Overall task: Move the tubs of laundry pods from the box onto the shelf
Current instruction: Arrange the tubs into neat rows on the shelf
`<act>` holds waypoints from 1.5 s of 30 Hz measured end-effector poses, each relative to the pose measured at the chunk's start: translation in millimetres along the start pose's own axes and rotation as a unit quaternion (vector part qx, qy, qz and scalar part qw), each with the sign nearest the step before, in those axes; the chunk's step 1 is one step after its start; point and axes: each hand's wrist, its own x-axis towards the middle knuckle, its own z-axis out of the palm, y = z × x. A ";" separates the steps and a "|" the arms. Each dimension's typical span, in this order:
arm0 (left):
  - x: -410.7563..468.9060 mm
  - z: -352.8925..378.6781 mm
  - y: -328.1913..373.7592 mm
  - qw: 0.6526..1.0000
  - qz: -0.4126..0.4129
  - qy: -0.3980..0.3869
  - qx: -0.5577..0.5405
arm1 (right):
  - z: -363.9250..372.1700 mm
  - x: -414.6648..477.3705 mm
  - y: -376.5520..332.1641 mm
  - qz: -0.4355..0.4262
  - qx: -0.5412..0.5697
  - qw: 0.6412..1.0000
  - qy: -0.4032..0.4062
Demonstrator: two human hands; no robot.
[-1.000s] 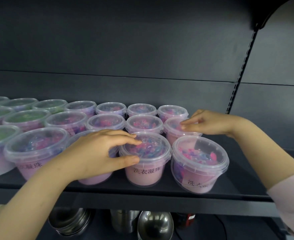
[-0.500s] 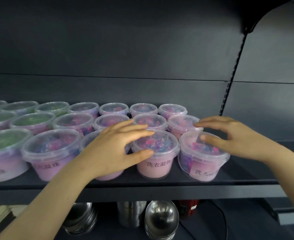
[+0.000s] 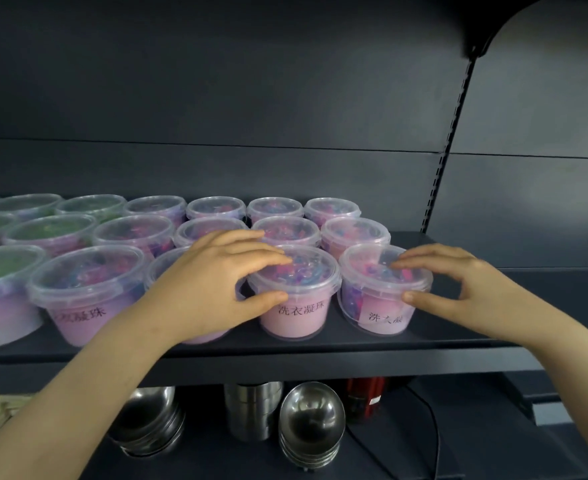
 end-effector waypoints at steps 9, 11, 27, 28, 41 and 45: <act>-30.5 -35.3 0.0 0.995 -0.035 0.042 0.079 | 46.7 28.9 -77.6 -0.122 -0.079 0.986 0.081; -39.4 -37.2 -4.2 0.991 -0.058 -0.004 0.117 | 57.1 33.3 -82.7 -0.111 -0.084 0.987 0.075; -22.8 -17.8 18.7 0.996 -0.030 0.014 0.079 | 29.5 10.5 -66.7 -0.057 -0.056 0.990 0.116; -19.7 -12.8 24.8 0.997 -0.018 0.021 0.068 | 24.5 2.3 -58.7 -0.042 -0.046 0.990 0.130; -14.3 10.8 35.8 0.997 -0.038 0.008 0.068 | 35.7 0.7 -12.3 -0.029 0.046 0.990 0.130; -14.2 6.6 43.2 0.997 -0.056 -0.014 0.053 | 30.1 -2.0 -18.4 -0.010 0.045 0.992 0.115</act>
